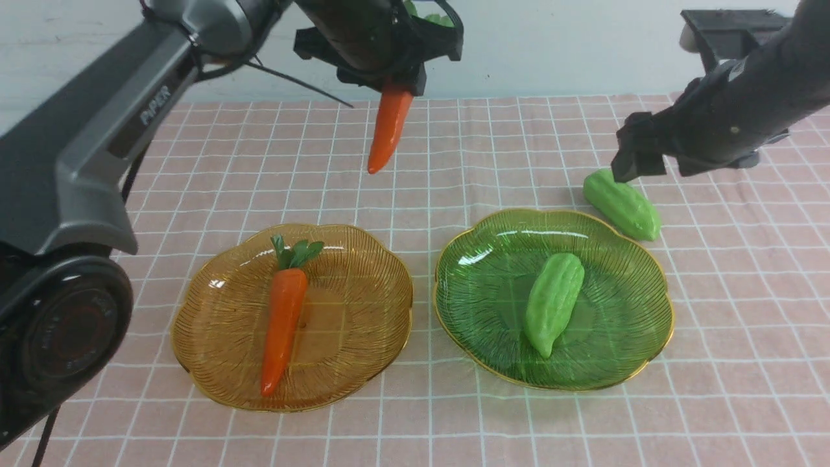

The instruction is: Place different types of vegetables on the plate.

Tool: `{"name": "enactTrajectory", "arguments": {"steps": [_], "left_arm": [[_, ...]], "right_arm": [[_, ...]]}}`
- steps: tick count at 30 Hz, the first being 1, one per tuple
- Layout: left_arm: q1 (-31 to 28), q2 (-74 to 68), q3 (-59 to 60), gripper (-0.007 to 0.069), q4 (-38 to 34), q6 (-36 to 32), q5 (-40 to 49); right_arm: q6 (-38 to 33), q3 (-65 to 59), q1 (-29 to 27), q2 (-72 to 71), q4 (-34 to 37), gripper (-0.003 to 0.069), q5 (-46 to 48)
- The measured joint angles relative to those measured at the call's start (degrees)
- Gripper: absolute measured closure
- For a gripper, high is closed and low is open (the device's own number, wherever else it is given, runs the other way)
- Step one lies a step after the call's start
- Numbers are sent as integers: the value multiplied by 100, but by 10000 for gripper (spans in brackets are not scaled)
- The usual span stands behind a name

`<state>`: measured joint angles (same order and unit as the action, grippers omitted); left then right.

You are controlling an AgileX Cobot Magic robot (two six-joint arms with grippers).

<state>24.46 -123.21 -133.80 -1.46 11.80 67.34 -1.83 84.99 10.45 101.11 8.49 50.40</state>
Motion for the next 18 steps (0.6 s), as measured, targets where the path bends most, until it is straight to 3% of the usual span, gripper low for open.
{"name": "enactTrajectory", "arguments": {"steps": [9,18], "left_arm": [[0,120,330,395,146,-95,411],[0,485,2382,397,-126,-113,404]], "right_arm": [[218,83,-161,425,-790,82,-788],[258,1012,-161,1629,-849,82,-814]]}}
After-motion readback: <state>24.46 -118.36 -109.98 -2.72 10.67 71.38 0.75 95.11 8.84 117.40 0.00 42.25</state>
